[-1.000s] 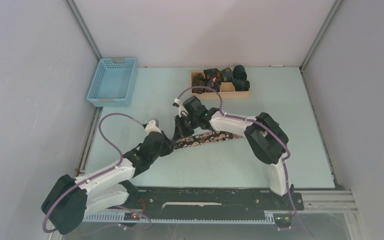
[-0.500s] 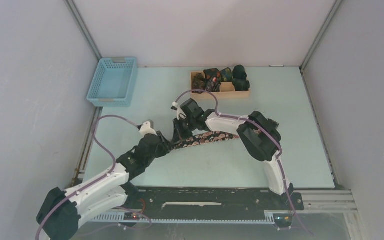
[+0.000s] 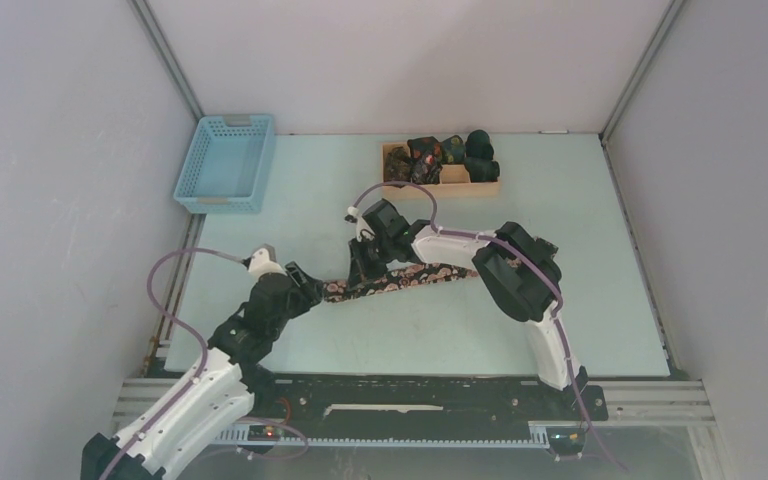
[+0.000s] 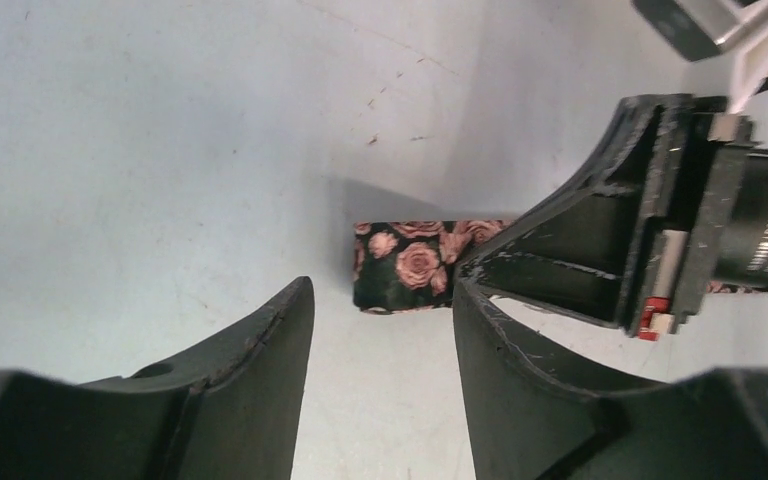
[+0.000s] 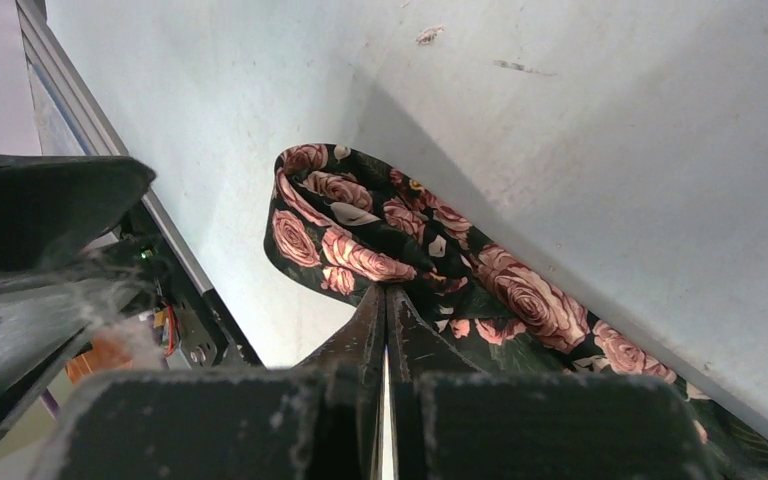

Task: Roll the ties
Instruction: Roll the tie at the center of the board.

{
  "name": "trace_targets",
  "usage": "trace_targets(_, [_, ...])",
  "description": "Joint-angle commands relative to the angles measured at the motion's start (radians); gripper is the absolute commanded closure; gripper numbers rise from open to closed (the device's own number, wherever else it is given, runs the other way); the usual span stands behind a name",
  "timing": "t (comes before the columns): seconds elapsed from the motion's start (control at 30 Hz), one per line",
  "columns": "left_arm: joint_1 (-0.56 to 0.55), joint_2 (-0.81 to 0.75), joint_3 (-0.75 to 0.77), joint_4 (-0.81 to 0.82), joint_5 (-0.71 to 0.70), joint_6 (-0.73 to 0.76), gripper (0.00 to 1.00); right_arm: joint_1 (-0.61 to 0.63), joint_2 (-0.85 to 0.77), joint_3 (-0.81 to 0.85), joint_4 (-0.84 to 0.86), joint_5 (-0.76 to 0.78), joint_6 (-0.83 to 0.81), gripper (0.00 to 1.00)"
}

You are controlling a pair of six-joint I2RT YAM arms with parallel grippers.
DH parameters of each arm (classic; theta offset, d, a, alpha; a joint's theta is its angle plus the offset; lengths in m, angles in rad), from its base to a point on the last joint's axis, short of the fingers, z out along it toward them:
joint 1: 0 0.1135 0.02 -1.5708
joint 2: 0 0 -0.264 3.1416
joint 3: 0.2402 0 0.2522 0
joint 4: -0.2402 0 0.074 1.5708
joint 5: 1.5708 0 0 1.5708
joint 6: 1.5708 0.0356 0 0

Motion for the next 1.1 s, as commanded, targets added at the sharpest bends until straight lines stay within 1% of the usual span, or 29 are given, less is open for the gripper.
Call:
trace_targets(0.0, [0.062,0.010,-0.046,0.074,0.125,0.041,0.41,-0.012,0.020,-0.007,0.019,0.004,0.001,1.00])
trace_targets(0.17, [0.126,0.080,-0.086,0.198,0.255,0.036,0.40,-0.018,0.031,-0.009,0.014,0.002,0.007,1.00])
trace_targets(0.43, [0.165,0.162,-0.118,0.341,0.358,0.027,0.39,-0.019,0.036,-0.011,0.011,-0.003,0.010,1.00])
trace_targets(0.53, [0.177,0.158,-0.123,0.352,0.372,0.011,0.38,-0.018,0.037,-0.011,0.012,-0.007,0.010,1.00])
trace_targets(0.63, [0.200,0.147,-0.126,0.346,0.376,-0.012,0.34,-0.018,0.040,-0.011,0.017,-0.018,0.011,1.00])
trace_targets(0.7, [0.218,0.162,-0.131,0.362,0.395,-0.022,0.32,-0.017,0.040,-0.010,0.021,-0.022,0.014,1.00])
trace_targets(0.73, [0.226,0.178,-0.132,0.373,0.411,-0.028,0.32,-0.016,0.041,-0.011,0.022,-0.024,0.015,1.00])
trace_targets(0.9, [0.253,0.286,-0.144,0.480,0.484,-0.049,0.40,-0.015,0.040,-0.010,0.023,-0.030,0.011,1.00])
trace_targets(1.07, [0.257,0.374,-0.138,0.534,0.505,-0.051,0.43,-0.017,0.042,-0.010,0.023,-0.031,0.008,1.00])
